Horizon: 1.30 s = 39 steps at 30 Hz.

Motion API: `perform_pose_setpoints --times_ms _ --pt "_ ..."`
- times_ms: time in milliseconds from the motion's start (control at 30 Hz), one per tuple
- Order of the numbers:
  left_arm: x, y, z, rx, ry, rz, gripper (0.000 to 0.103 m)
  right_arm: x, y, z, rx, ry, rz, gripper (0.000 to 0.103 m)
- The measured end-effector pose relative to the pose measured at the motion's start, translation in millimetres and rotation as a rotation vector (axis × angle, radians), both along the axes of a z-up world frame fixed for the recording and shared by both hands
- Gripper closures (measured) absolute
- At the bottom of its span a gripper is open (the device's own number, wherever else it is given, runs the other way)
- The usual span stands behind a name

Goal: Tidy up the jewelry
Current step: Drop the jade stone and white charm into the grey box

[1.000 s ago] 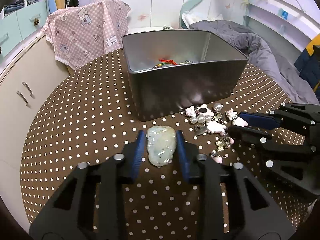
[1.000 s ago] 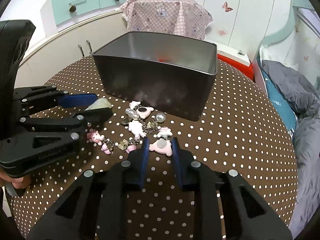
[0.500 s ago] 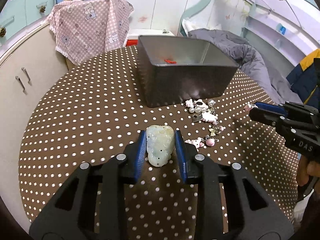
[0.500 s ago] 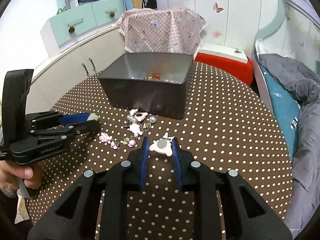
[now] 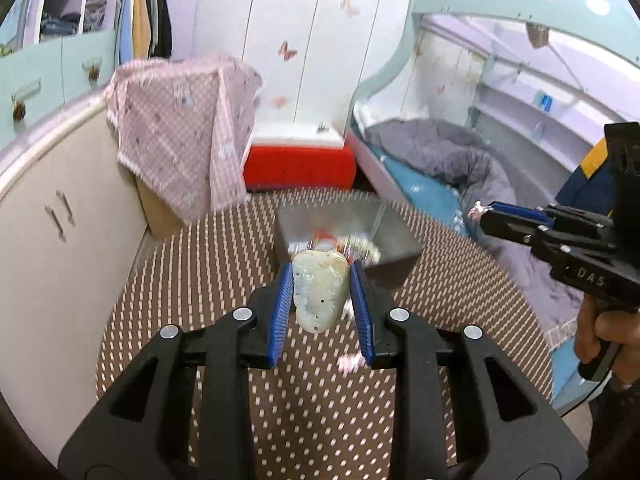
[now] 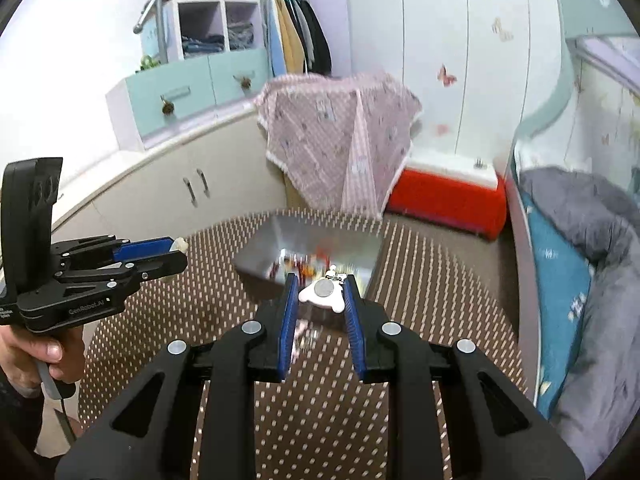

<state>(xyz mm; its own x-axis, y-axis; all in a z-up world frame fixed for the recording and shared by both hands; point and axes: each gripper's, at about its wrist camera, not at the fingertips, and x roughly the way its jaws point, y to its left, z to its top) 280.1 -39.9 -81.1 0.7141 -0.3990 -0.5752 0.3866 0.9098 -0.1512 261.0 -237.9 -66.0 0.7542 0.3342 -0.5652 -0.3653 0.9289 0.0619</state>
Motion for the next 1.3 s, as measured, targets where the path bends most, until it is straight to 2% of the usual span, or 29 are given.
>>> perform_pose_setpoints --times_ms 200,300,467,567,600,633,667,700,767,800,833,900,1300 --pt "17 -11 29 -0.019 -0.055 -0.013 0.074 17 -1 28 0.042 -0.043 0.030 0.082" --pt "30 -16 35 -0.038 -0.046 -0.026 0.074 30 -4 34 0.084 -0.035 0.044 0.082" --pt "52 -29 34 -0.030 -0.023 -0.034 0.074 52 -3 33 0.102 0.002 0.052 0.082" --pt "66 -34 29 -0.018 0.005 -0.033 0.073 72 -1 19 0.105 0.058 0.045 0.082" --pt "70 -36 26 -0.009 0.019 -0.035 0.070 78 0 14 0.103 0.076 0.039 0.082" --pt "74 -37 23 0.001 0.028 -0.027 0.061 84 0 10 0.104 0.090 0.026 0.081" --pt "76 -36 23 0.005 0.025 -0.009 0.029 88 -1 6 0.108 0.103 0.015 0.080" --pt "77 -33 22 0.003 0.013 0.016 0.015 94 -3 0 0.116 0.128 0.002 0.069" --pt "79 -25 21 -0.001 0.017 0.049 0.014 98 -9 -6 0.134 0.143 -0.035 0.039" --pt "78 -24 20 0.005 0.021 0.062 0.014 96 -14 -8 0.143 0.135 -0.060 0.019" --pt "77 -21 19 0.016 0.016 0.082 0.014 93 -18 -9 0.152 0.126 -0.081 0.012" --pt "72 -17 21 0.022 0.000 0.102 0.013 89 -27 -9 0.175 0.123 -0.109 0.008" --pt "30 5 45 0.026 -0.112 0.200 0.010 63 -43 14 0.205 0.048 -0.181 0.008"
